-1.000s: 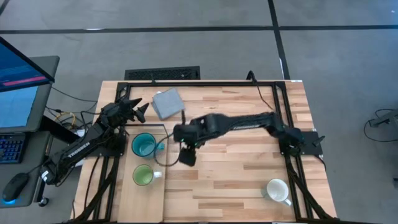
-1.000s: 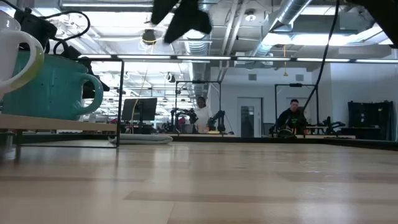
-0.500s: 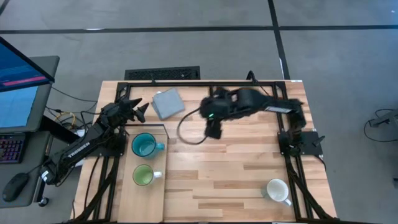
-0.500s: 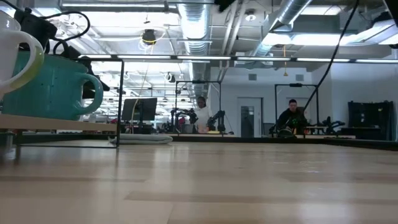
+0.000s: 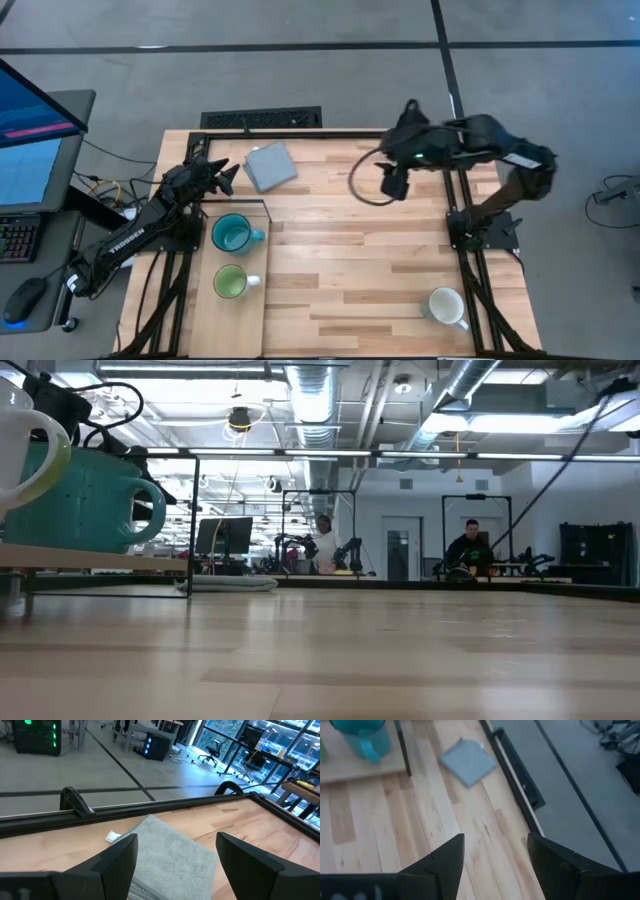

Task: Stack small to large cups/mugs on shelf
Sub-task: Put the blue mug on the shelf

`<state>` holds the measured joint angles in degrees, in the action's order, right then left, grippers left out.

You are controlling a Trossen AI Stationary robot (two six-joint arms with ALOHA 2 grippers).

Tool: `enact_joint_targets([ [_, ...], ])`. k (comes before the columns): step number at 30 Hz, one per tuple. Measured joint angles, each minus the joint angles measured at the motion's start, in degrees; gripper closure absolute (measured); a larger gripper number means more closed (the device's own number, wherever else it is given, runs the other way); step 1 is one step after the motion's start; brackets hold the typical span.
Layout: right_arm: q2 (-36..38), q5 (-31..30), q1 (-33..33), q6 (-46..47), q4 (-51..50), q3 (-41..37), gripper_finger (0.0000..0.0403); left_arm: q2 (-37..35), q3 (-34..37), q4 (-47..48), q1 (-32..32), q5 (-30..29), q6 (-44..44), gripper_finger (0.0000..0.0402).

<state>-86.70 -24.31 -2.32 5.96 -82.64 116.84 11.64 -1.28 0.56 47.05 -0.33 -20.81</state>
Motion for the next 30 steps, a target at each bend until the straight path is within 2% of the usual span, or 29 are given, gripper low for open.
enact_joint_targets([
  [9,23.2,0.1,0.5,0.4,24.3,-31.9,0.0163,0.0,0.0,0.0,0.0,0.0,-1.8,0.0140],
  [14,33.0,0.4,-0.8,11.7,27.1,-45.1,0.0163,0.0,0.0,0.0,0.0,0.0,-1.8,0.0140],
  [19,37.6,4.6,-3.3,27.4,22.7,-52.9,0.0163,0.0,0.0,0.0,0.0,0.0,-1.8,0.0140],
  [27,37.9,3.5,-6.3,29.8,24.8,-59.3,0.0163,0.0,0.0,0.0,0.0,0.0,-1.9,0.0140],
  [30,37.6,5.4,-6.3,32.8,24.3,-60.6,0.0163,0.0,0.0,0.0,0.0,0.0,-2.4,0.0140],
])
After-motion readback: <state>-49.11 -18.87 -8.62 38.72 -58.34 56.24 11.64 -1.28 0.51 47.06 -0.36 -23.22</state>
